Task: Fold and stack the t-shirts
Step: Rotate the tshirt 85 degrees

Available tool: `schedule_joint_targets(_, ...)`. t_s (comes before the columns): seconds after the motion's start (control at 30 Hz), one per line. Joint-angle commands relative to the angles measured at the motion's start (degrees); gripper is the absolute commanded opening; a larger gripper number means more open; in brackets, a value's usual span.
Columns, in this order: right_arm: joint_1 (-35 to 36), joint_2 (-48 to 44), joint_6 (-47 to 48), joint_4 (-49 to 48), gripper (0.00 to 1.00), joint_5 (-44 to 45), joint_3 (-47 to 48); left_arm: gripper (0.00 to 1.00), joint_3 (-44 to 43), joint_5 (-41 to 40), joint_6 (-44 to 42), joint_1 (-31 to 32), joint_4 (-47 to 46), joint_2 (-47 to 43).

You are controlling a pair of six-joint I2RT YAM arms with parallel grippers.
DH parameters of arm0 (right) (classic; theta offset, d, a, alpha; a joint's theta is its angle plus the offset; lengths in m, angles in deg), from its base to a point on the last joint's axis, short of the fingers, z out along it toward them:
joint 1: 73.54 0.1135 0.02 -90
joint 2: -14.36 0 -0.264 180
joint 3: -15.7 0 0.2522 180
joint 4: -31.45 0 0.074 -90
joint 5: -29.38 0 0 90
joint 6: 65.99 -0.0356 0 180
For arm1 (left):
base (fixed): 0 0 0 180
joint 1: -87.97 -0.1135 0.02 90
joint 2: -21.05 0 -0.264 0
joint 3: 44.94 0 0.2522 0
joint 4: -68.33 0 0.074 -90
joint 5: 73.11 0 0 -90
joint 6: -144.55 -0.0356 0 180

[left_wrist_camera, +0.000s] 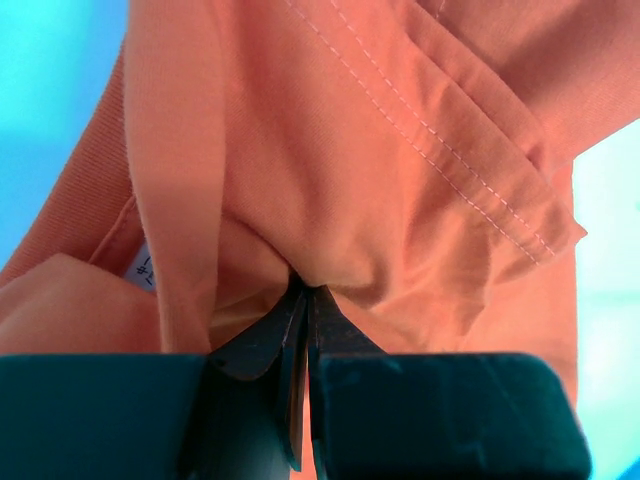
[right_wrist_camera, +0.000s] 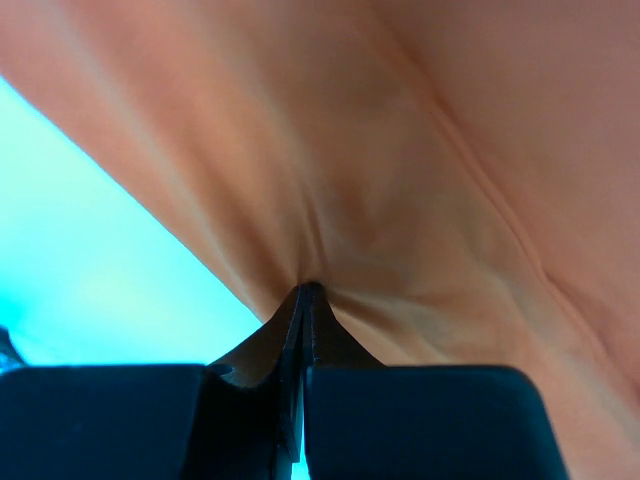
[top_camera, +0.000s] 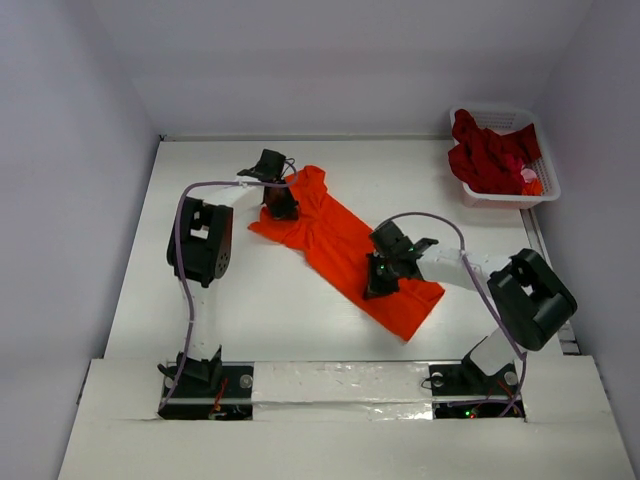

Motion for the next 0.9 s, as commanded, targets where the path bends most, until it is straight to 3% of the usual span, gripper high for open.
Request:
schedule_joint_targets(0.0,5.6,1.1,-4.4,-3.2,0.0,0.8,-1.4,0.0,-2.6,3.8,-2.8,-0.1,0.1,4.2)
schedule_joint_targets(0.3,18.5,4.2,-11.3,-5.7,0.0,2.5,0.7,0.0,-4.6,3.2,-2.5,-0.1,-0.5,6.4)
schedule_joint_targets(0.53,28.3,8.5,-16.3,-6.9,0.0,3.7,4.7,0.0,-11.2,3.0,-4.9,-0.1,1.4,8.7)
schedule_joint_targets(0.87,33.5,11.7,-19.9,-6.5,0.0,5.1,9.2,0.0,-19.6,4.8,-6.1,0.4,2.9,15.0)
